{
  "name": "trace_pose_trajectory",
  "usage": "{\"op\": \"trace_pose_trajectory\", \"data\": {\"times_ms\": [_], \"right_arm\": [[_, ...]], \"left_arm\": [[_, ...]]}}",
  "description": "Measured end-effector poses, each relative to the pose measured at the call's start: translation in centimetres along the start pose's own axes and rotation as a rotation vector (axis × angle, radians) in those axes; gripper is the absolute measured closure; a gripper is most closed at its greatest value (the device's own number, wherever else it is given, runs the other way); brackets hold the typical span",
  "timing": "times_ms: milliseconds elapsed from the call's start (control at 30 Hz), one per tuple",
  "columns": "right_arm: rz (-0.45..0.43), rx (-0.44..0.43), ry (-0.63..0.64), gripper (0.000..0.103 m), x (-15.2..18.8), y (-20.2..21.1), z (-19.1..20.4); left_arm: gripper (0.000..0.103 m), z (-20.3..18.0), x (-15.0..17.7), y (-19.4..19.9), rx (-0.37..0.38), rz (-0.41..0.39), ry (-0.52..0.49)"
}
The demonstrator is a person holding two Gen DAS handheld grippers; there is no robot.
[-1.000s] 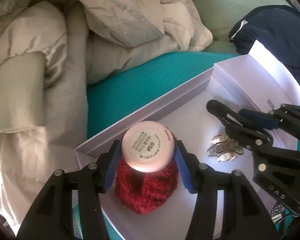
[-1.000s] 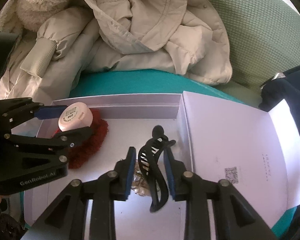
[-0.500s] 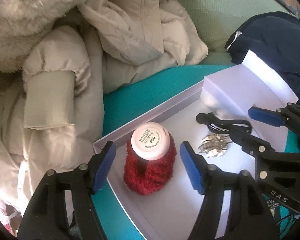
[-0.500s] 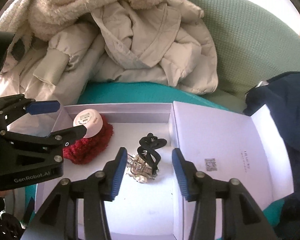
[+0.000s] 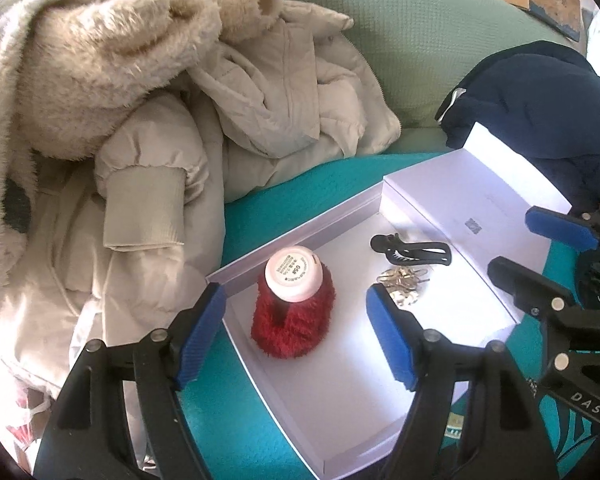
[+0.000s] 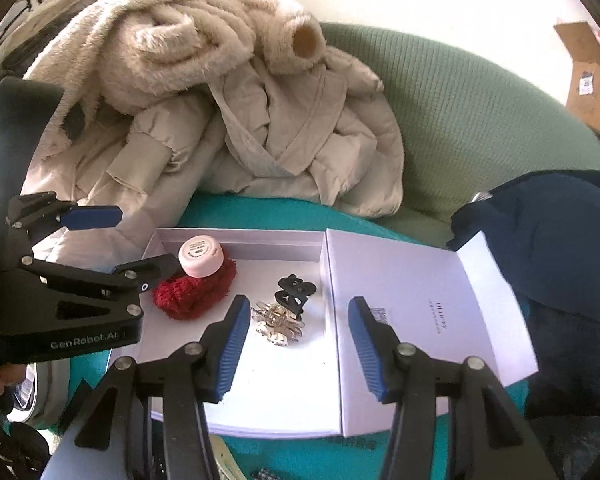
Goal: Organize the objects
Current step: 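Withdraw both tools from the box toward the items on the mat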
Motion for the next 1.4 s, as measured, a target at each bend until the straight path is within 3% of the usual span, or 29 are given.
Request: {"op": "trace_pose_trajectory", "data": {"times_ms": [800,1400], "right_arm": [[-0.05,0.024,-0.047,0.052,7.1,8.0,1.3],[-0.006,0.042,-0.104,0.051,14.5,8.2,1.7]], "left_arm": [[0.031,-2.6,7.2,7.6,0.071,-0.038,0.003],[0.031,-6.0,14.0,8.6,0.148,-0.008,-0.042]]}}
Point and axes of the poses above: each gripper's, at about its wrist camera, not at the fingertips, and y roughly against the way its jaws point, z to its left, x to its underside, the point moved 4 cm from there along -y, roughly the way its jaws point, and after that the axes turned 3 degrees about -y, right-handed, at the moved point
